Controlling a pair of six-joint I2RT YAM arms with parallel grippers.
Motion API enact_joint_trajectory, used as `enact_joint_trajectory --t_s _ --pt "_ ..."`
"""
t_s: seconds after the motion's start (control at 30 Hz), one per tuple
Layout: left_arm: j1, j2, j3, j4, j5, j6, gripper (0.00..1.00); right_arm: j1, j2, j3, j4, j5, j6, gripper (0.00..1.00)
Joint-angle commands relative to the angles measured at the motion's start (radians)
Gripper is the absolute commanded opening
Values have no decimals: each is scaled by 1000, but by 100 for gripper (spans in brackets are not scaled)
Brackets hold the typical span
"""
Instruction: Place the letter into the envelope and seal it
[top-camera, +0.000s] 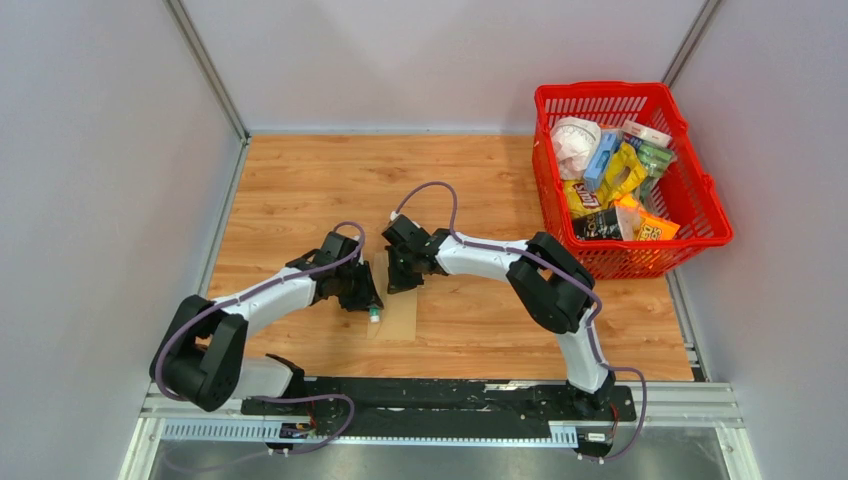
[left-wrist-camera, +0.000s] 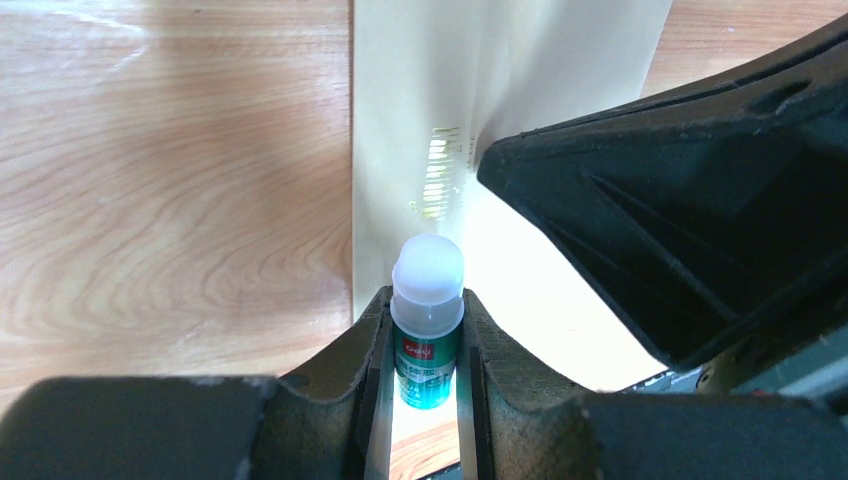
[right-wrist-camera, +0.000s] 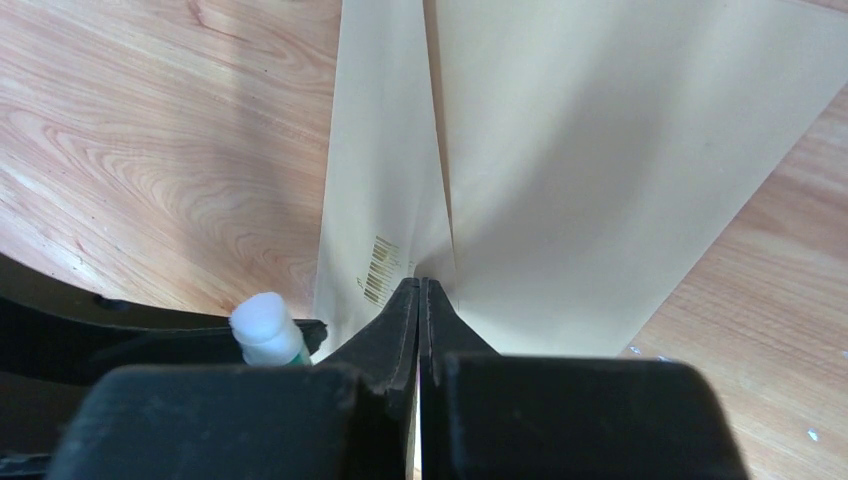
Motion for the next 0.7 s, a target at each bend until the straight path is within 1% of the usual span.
enact_joint_trajectory --t_s 0.0,0.13,0.23,0.4,0.5,0.67 --pt "18 -75 11 -70 -31 24 0 14 7 -68 -14 70 39 0" --pt "23 -109 -20 -50 26 -15 0 17 -26 -117 4 76 76 0" --pt "21 -115 -69 16 87 -52 0 22 -38 -138 14 79 91 0" --pt "21 -103 -156 115 124 -100 0 31 -46 -156 34 78 110 0" --pt "21 -95 -173 117 109 -101 0 36 -43 -157 34 78 111 0" --pt "21 -84 -151 29 12 -60 0 48 -38 -156 43 63 96 0"
